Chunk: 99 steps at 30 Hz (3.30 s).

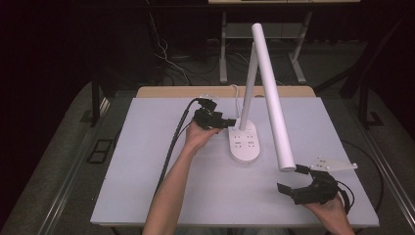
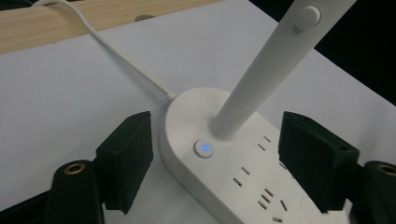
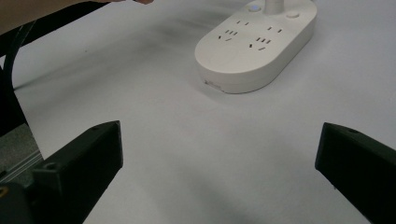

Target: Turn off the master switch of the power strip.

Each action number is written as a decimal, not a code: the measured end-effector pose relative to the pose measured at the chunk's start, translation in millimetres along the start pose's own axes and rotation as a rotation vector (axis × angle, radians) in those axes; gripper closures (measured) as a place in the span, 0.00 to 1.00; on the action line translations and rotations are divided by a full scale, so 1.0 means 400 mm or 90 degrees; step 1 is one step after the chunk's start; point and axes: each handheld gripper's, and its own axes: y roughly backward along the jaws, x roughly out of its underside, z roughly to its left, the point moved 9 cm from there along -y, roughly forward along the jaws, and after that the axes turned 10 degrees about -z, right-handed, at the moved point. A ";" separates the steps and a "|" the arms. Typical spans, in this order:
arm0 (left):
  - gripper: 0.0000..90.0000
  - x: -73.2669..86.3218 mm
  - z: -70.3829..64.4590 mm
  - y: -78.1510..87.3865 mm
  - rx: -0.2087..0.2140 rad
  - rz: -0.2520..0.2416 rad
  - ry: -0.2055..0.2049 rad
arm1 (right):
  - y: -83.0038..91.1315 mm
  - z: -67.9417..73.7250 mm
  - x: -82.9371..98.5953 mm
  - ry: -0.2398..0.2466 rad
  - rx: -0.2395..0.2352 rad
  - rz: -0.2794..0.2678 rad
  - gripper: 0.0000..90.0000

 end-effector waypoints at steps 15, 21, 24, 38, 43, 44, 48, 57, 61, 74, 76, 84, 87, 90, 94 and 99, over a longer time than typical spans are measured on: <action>0.58 0.018 0.016 -0.019 0.007 -0.013 0.030 | 0.001 -0.003 0.002 0.001 0.000 0.003 0.00; 0.71 0.031 0.025 -0.024 0.012 -0.004 0.037 | 0.002 -0.005 0.002 -0.001 0.001 0.004 0.00; 0.78 0.036 0.028 -0.025 0.016 0.004 0.035 | 0.000 -0.004 0.003 0.002 0.001 0.004 0.00; 1.00 0.065 0.021 -0.061 0.018 0.017 0.039 | 0.000 -0.003 0.005 0.004 0.000 0.007 0.00; 1.00 0.074 0.022 -0.070 0.019 0.020 0.043 | -0.001 -0.002 0.006 0.007 -0.004 0.009 0.00; 1.00 0.077 0.024 -0.070 0.019 0.025 0.040 | -0.001 -0.001 0.006 0.006 -0.004 0.010 0.00; 1.00 0.077 0.020 -0.082 0.013 0.009 0.062 | -0.002 -0.001 0.007 0.008 -0.005 0.012 0.00; 1.00 0.079 0.018 -0.087 0.016 0.011 0.067 | -0.004 0.001 0.008 0.009 -0.006 0.014 0.00; 1.00 0.081 0.015 -0.088 0.002 0.031 0.055 | -0.006 0.002 0.009 0.011 -0.006 0.017 0.00; 1.00 0.073 0.016 -0.096 0.001 0.068 0.116 | -0.010 0.007 0.008 0.017 -0.007 0.017 0.00; 1.00 0.072 0.013 -0.097 -0.006 0.074 0.099 | -0.008 0.007 0.007 0.017 -0.005 0.017 0.00; 1.00 0.073 0.015 -0.099 -0.016 0.091 0.101 | -0.008 0.011 0.007 0.024 -0.006 0.016 0.00; 1.00 0.073 0.016 -0.098 -0.019 0.115 0.091 | -0.008 0.012 0.007 0.020 -0.007 0.017 0.00; 1.00 0.071 0.014 -0.101 -0.019 0.097 0.115 | -0.008 0.012 0.006 0.021 -0.007 0.014 0.00; 1.00 0.067 0.010 -0.095 0.007 0.085 0.114 | -0.005 0.008 0.006 0.014 -0.004 0.013 0.00; 1.00 0.066 0.016 -0.080 0.016 0.076 0.126 | -0.003 -0.007 0.006 0.012 0.002 0.008 0.00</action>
